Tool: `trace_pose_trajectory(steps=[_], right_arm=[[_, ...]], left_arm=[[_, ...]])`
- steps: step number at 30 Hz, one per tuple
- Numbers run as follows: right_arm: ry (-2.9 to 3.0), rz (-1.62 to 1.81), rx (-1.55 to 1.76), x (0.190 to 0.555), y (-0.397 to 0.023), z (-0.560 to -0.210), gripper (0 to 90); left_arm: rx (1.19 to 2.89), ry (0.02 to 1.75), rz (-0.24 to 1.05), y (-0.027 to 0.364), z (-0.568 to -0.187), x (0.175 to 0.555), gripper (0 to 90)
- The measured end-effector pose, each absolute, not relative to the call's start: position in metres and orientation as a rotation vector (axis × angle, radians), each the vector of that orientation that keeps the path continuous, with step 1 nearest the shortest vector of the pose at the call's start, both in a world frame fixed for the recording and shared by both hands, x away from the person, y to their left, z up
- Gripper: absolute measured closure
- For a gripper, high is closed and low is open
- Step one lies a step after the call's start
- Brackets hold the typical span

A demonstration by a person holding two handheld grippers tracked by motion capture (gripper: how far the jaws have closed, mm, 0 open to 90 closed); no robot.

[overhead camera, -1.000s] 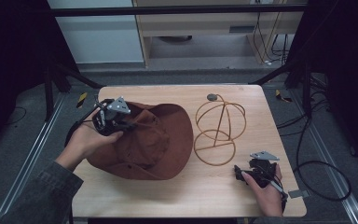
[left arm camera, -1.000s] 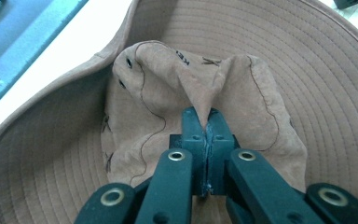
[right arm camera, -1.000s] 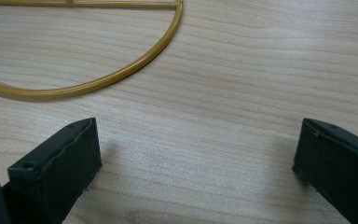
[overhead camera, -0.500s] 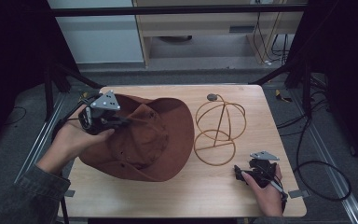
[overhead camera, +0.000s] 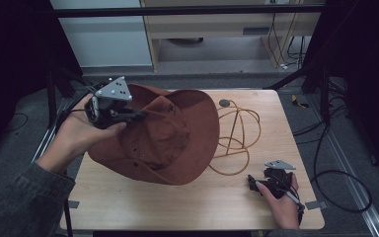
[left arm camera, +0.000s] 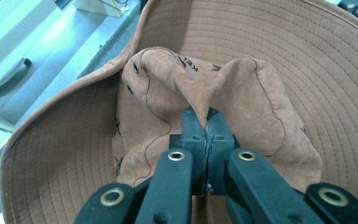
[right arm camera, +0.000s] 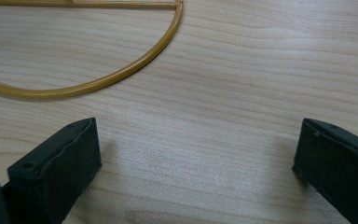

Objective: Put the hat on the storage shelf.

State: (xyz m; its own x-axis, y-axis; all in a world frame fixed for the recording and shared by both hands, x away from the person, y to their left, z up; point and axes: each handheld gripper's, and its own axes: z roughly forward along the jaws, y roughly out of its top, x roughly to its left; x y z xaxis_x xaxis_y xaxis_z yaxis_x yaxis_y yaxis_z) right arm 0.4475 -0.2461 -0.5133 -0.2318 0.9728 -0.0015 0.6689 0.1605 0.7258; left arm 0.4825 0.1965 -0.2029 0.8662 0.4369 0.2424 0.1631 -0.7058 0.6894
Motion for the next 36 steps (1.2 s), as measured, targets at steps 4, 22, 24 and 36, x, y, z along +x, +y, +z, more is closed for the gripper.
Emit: trace_pose_trajectory(steps=[4, 22, 24, 36], right_arm=[[1.969, 0.845, 1.552, 0.447, -0.246, -0.513, 0.6], [1.968, 0.845, 1.554, 0.448, -0.246, -0.513, 0.6], [1.969, 0.848, 1.554, 0.447, -0.246, -0.513, 0.6], [1.970, 0.847, 1.552, 0.447, -0.246, -0.513, 0.6]], left_arm=[[2.341, 0.424, 0.512, 0.188, -0.196, 0.485, 89.0], [2.324, 0.359, 0.530, 0.136, -0.168, 0.500, 89.0], [2.323, 0.359, 0.525, 0.130, -0.167, 0.504, 89.0], [2.341, 0.311, 0.513, 0.090, -0.167, 0.516, 89.0]])
